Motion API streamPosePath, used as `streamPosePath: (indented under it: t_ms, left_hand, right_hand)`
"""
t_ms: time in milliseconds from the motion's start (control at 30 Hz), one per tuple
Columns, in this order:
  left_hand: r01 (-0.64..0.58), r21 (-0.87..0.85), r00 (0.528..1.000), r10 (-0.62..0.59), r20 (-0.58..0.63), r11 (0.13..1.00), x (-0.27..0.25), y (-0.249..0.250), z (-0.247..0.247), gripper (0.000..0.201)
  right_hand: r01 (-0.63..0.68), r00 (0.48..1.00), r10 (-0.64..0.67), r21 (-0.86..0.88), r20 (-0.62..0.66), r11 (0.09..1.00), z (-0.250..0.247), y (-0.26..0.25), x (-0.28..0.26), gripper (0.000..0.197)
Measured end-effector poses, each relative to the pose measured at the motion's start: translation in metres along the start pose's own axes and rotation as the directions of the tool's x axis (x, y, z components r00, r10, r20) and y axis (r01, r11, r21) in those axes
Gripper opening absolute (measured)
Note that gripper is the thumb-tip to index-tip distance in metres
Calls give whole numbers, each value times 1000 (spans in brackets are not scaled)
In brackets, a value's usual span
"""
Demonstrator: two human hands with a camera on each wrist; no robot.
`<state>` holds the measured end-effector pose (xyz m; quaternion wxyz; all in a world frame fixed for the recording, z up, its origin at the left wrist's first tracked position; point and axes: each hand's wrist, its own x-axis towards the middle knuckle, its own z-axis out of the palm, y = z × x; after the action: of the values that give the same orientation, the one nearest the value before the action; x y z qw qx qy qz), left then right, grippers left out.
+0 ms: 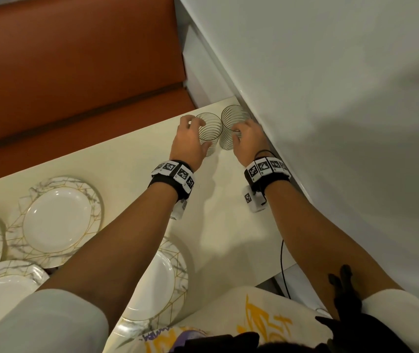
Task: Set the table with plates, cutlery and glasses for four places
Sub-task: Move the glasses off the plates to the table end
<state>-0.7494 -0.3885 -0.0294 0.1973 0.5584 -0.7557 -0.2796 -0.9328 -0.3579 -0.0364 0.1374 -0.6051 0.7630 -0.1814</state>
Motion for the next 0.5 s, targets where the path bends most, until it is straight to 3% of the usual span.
streamPosePath:
  t_ms: [133,200,333,500]
  left_hand:
    - [-12,19,1000,12,-6,1000,-8,-3,-6,72]
    - [-8,48,999,10,-40,999,-16,-8,-13,73]
    - [-19,68,996,25,-84,997,-43,-29,-38,47]
    - [44,25,992,-41,-116,999,-103,-83,-90,19]
  right_hand:
    - [18,999,-18,6,-42,1000,-8,-2,-10,43]
    - [10,996,-7,40,-84,999,-13,-9,-16,43]
    - [68,987,-50,110,-156,992,-20,-41,-29,33]
    - [246,965,-221,204,-139,948,6,-114,-52,24]
